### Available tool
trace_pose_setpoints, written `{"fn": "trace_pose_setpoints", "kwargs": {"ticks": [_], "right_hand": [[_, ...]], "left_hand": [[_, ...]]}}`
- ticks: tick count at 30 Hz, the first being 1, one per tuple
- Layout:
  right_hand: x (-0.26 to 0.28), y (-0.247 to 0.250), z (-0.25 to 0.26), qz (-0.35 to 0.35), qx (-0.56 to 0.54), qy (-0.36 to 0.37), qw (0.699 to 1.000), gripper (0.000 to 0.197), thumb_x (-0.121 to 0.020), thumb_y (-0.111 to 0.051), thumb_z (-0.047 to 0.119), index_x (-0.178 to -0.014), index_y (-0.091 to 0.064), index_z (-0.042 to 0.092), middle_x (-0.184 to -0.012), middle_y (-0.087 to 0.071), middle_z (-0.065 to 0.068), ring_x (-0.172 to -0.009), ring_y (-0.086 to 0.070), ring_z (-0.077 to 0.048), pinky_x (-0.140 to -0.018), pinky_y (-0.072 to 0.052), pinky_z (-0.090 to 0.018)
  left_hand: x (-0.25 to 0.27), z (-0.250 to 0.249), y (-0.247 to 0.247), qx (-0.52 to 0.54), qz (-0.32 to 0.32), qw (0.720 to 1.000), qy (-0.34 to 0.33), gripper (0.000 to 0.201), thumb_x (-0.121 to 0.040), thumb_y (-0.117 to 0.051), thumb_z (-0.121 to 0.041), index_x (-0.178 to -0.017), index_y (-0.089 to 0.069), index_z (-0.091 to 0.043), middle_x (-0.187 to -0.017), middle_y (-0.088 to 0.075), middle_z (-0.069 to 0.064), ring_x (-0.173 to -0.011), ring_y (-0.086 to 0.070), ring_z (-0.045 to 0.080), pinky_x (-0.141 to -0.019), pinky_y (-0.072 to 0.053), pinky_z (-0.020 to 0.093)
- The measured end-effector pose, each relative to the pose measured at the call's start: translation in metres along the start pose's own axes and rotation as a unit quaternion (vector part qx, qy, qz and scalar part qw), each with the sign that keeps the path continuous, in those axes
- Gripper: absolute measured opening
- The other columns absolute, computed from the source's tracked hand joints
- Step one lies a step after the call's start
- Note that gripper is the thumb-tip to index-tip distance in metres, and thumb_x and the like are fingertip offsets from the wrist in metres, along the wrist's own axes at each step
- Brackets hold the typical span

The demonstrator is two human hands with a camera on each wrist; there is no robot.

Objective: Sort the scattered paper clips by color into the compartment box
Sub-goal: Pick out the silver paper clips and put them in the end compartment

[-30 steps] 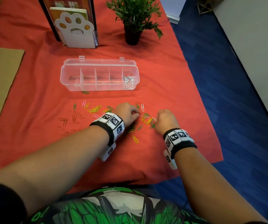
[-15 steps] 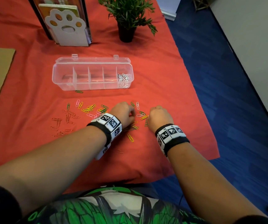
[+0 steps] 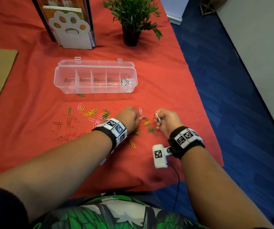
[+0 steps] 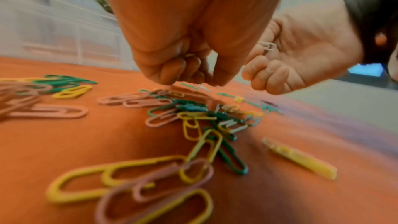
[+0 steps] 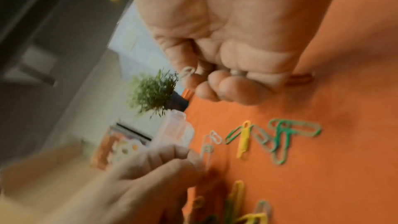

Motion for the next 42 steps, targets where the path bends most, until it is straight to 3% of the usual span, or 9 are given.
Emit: {"fn": "trace_pose_setpoints", "kwargs": {"ticks": [3,7,10,13,17,23,27,30,42], "right_hand": [[-0.001,-0.006,-0.001,0.050,-0.158,-0.007,0.986,0.015,-0.075,-0.036,0.010,-0.065,-0.045,0.013,-0.055,-0.047,-0.003,-0.041,-0.040,-0.013,-0.043,-0.036,-0.018],[-0.007,-0.019,0.009,0.032,-0.122,-0.002,0.992,0.021,-0.085,-0.038,0.013,-0.066,-0.049,0.014,-0.053,-0.047,0.001,-0.042,-0.042,-0.010,-0.037,-0.037,-0.015],[-0.016,-0.036,0.025,0.010,0.157,0.080,0.984,0.013,-0.082,-0.049,0.007,-0.073,-0.057,0.009,-0.067,-0.053,-0.009,-0.058,-0.051,-0.024,-0.048,-0.043,-0.025],[-0.018,-0.042,0.037,-0.097,0.490,0.120,0.858,0.020,-0.087,-0.051,0.014,-0.096,-0.062,0.000,-0.106,-0.062,-0.025,-0.108,-0.058,-0.037,-0.087,-0.046,-0.036],[-0.018,-0.056,0.032,-0.134,0.613,0.155,0.763,0.038,-0.088,-0.048,0.013,-0.121,-0.047,-0.004,-0.125,-0.052,-0.022,-0.118,-0.051,-0.036,-0.097,-0.043,-0.038],[-0.026,-0.067,0.030,-0.123,0.649,0.156,0.734,0.035,-0.089,-0.042,0.011,-0.118,-0.054,-0.004,-0.124,-0.056,-0.021,-0.117,-0.053,-0.036,-0.096,-0.044,-0.039],[-0.030,-0.069,0.032,-0.084,0.510,0.118,0.848,0.028,-0.093,-0.041,0.013,-0.106,-0.061,-0.003,-0.109,-0.060,-0.026,-0.104,-0.057,-0.038,-0.085,-0.045,-0.039],[-0.021,-0.074,0.027,0.004,0.053,0.048,0.997,0.021,-0.085,-0.038,0.005,-0.068,-0.049,0.011,-0.059,-0.043,-0.010,-0.051,-0.039,-0.021,-0.051,-0.033,-0.028],[-0.014,-0.070,0.060,0.087,-0.342,0.036,0.935,0.007,-0.074,-0.047,0.007,-0.067,-0.048,0.008,-0.053,-0.050,-0.003,-0.044,-0.047,-0.013,-0.042,-0.040,-0.016]], "left_hand": [[0.017,0.018,0.013,0.245,0.048,0.962,0.111,0.016,-0.085,-0.047,-0.018,-0.073,-0.054,-0.009,-0.073,-0.054,0.012,-0.067,-0.051,0.025,-0.061,-0.039,0.029],[0.053,0.016,0.026,0.724,0.151,0.661,0.127,0.005,-0.055,-0.036,-0.017,-0.056,-0.039,-0.013,-0.055,-0.035,0.002,-0.042,-0.028,0.012,-0.044,-0.019,0.018],[0.072,0.035,0.041,0.784,0.129,0.598,0.106,0.014,-0.057,-0.034,-0.018,-0.059,-0.045,-0.010,-0.061,-0.043,0.007,-0.044,-0.032,0.014,-0.046,-0.024,0.019],[0.080,0.066,0.046,0.785,0.057,0.594,0.165,0.017,-0.060,-0.037,-0.017,-0.064,-0.052,-0.009,-0.061,-0.049,0.007,-0.042,-0.037,0.013,-0.041,-0.029,0.015],[0.096,0.124,0.056,0.692,-0.083,0.652,0.298,0.021,-0.081,-0.036,-0.010,-0.067,-0.051,-0.013,-0.046,-0.050,-0.003,-0.034,-0.042,0.006,-0.036,-0.029,0.010],[0.105,0.159,0.069,0.578,-0.152,0.728,0.335,0.025,-0.089,-0.041,-0.012,-0.067,-0.050,-0.017,-0.046,-0.043,-0.004,-0.032,-0.041,0.004,-0.032,-0.027,0.007],[0.103,0.155,0.067,0.573,-0.135,0.744,0.317,0.025,-0.091,-0.035,-0.004,-0.076,-0.051,-0.017,-0.064,-0.043,0.001,-0.040,-0.047,0.005,-0.032,-0.035,0.009],[0.102,0.143,0.064,0.600,-0.076,0.735,0.306,0.024,-0.093,-0.033,-0.006,-0.081,-0.052,-0.014,-0.071,-0.051,0.001,-0.056,-0.051,0.011,-0.042,-0.045,0.013],[0.021,0.032,0.124,0.676,0.047,0.712,0.183,0.017,-0.091,-0.039,-0.013,-0.080,-0.052,-0.012,-0.080,-0.054,0.003,-0.069,-0.053,0.014,-0.068,-0.048,0.024]]}}
Point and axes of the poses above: each hand's wrist, its own x-axis away from the middle knuckle, its own y-axis out of the back of the hand, z = x × y, the point moved 6 cm from there along -x, towards the middle knuckle
